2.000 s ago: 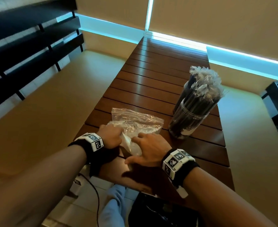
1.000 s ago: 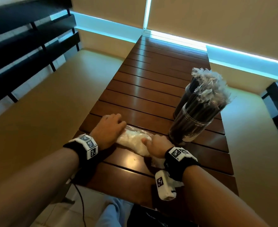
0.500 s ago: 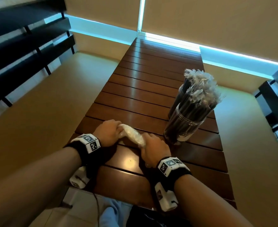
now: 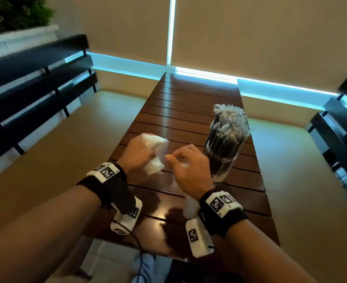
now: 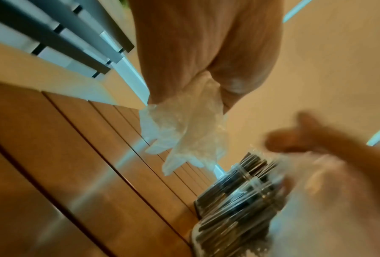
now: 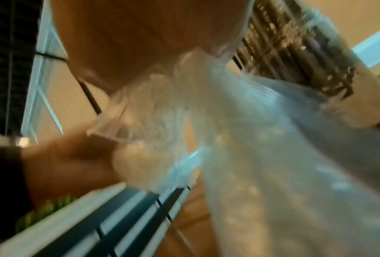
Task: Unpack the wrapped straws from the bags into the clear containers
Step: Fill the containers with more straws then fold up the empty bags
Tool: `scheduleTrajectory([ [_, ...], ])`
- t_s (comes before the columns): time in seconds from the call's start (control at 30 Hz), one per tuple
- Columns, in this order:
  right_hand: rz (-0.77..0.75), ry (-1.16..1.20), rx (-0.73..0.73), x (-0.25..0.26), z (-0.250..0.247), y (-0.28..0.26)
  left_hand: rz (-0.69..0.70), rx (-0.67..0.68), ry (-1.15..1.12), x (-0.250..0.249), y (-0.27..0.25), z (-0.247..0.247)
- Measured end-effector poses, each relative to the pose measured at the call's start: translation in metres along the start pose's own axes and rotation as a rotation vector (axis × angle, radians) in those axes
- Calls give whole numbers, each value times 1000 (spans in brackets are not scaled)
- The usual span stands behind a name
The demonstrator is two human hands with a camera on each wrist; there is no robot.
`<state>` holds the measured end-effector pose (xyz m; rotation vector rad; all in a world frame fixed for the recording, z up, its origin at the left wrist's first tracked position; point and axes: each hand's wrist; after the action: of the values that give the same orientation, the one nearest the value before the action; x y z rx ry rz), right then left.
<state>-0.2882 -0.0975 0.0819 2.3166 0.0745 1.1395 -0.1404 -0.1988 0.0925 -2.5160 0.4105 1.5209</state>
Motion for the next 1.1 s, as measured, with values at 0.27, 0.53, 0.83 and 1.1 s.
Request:
scheduleTrajectory([
  [0.27, 30, 143, -482, 67, -64, 19, 104, 405, -715, -97, -77, 17],
  [0.53, -9, 77, -607, 104, -150, 2, 323, 471, -510, -180, -129, 33],
  [0.83, 414, 375, -110, 60, -205, -67, 223, 515, -601, -185, -148, 109],
  [1.1, 601, 492, -144, 35, -183, -185, 174, 1069, -5, -112, -172, 118],
])
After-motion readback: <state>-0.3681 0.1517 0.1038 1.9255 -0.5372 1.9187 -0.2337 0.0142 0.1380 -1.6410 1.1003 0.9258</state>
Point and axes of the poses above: each hand's wrist, its own y-axis towards the middle knuckle, its own z-axis out of the palm, x = y × z, and after that the axes turned 3 degrees about y, right-handed
